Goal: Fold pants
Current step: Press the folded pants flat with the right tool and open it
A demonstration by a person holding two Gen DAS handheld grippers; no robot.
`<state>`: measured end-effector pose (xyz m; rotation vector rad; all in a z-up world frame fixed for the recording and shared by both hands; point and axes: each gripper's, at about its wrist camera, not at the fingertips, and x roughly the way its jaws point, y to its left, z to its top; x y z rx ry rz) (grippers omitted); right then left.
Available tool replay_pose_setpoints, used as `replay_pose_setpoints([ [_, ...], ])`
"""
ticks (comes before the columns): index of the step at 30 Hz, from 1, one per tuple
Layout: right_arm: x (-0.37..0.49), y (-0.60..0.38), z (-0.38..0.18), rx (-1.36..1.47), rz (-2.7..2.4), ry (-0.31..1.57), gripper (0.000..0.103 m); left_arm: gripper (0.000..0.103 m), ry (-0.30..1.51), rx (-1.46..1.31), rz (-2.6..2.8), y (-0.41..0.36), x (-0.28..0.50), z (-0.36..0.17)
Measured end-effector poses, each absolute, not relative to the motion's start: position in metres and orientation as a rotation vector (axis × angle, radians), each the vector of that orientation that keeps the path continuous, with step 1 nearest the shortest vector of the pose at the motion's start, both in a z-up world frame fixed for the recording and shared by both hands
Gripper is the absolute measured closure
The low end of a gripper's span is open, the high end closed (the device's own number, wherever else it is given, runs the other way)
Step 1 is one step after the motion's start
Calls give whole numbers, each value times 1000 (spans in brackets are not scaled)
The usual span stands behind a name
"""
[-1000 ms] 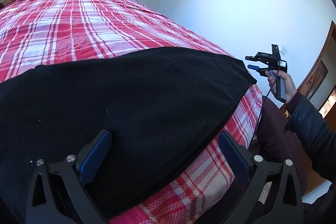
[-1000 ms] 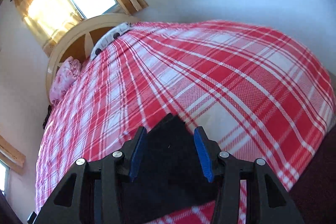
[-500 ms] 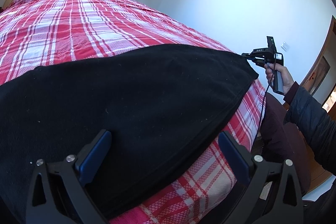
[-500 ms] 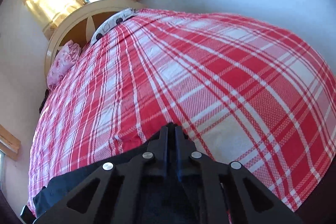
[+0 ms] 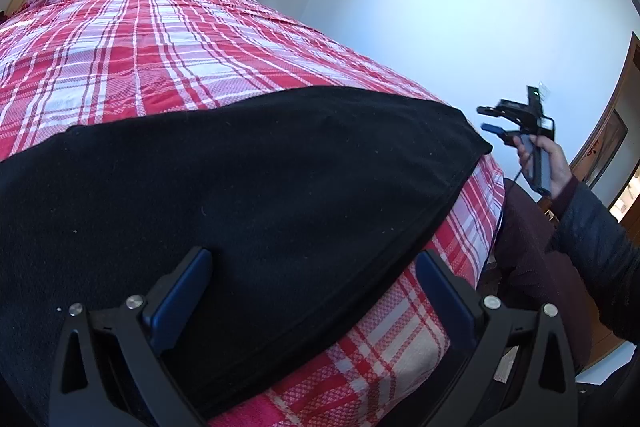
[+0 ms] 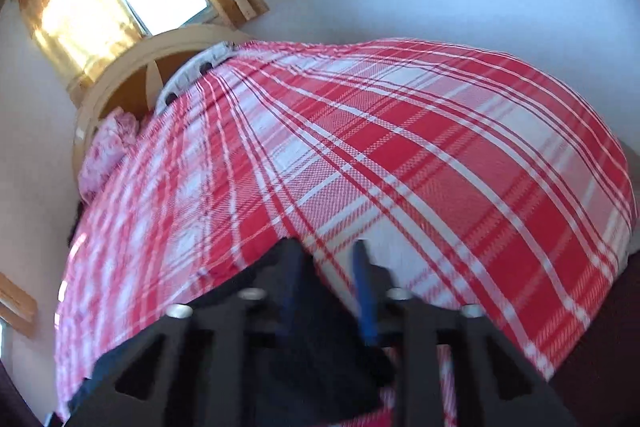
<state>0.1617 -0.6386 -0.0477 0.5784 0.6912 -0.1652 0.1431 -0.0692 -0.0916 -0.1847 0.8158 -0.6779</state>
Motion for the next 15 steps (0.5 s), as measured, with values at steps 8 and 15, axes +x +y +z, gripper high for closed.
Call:
replay_pose_setpoints([
  [8, 97, -625, -70, 730, -170, 692, 50, 0, 734, -171, -701, -85, 135, -58],
  [15, 104, -612, -102, 836, -91, 695, 50, 0, 782, -95, -709, -134, 160, -58],
])
